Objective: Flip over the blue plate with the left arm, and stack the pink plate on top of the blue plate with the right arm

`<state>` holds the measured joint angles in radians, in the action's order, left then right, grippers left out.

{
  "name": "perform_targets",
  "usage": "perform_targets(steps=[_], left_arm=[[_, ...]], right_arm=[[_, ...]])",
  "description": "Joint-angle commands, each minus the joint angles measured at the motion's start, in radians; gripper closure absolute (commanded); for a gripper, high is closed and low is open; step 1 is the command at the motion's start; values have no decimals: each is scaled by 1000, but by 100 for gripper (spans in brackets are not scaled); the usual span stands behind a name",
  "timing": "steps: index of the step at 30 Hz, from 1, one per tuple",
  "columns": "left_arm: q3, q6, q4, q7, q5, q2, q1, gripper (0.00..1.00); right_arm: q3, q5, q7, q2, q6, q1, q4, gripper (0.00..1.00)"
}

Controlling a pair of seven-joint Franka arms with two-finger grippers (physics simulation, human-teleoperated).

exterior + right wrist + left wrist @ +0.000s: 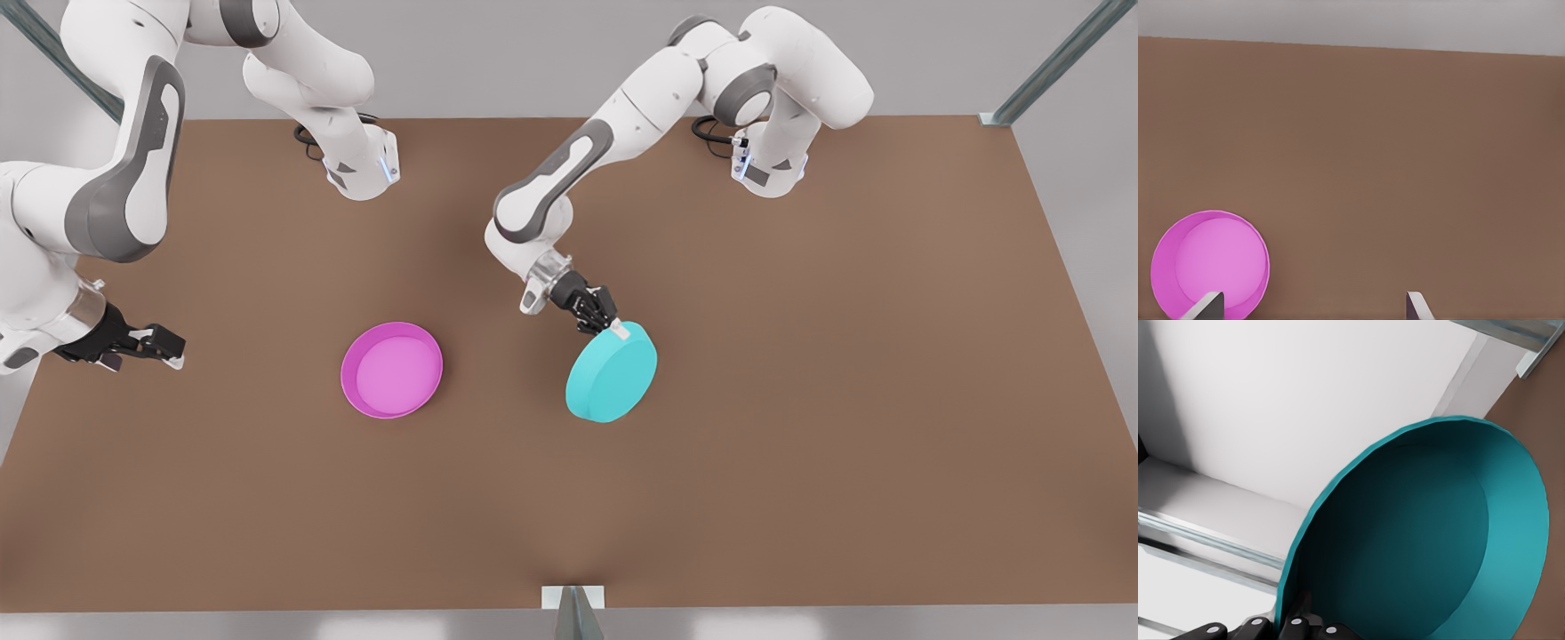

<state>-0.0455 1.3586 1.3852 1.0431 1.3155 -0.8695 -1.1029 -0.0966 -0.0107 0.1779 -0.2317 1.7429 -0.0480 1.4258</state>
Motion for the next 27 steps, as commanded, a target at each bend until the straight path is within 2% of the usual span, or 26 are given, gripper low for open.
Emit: perform_targets(steps=[1,8,12,14,19,27], left_arm=[[-1,2,0,2,-22,-3,0,79],[-1,2,-2,2,-22,-37,-14,73],[-1,2,-21,-3,-27,-59,-14,53],[-1,2,-25,-9,-27,-59,-14,0],[1,-3,-58,-18,-32,-72,-22,0],[53,-29,-264,-18,-102,-195,-26,0]], right_arm=[[0,0,0,0,0,0,1,0],[0,-2,0,-1,1,-9,-1,0],[0,-2,12,-1,1,-13,-4,0],[0,-2,12,-1,1,-16,-4,0],[0,-2,14,-1,0,-21,-8,0],[0,-2,14,-1,0,-21,-8,0]])
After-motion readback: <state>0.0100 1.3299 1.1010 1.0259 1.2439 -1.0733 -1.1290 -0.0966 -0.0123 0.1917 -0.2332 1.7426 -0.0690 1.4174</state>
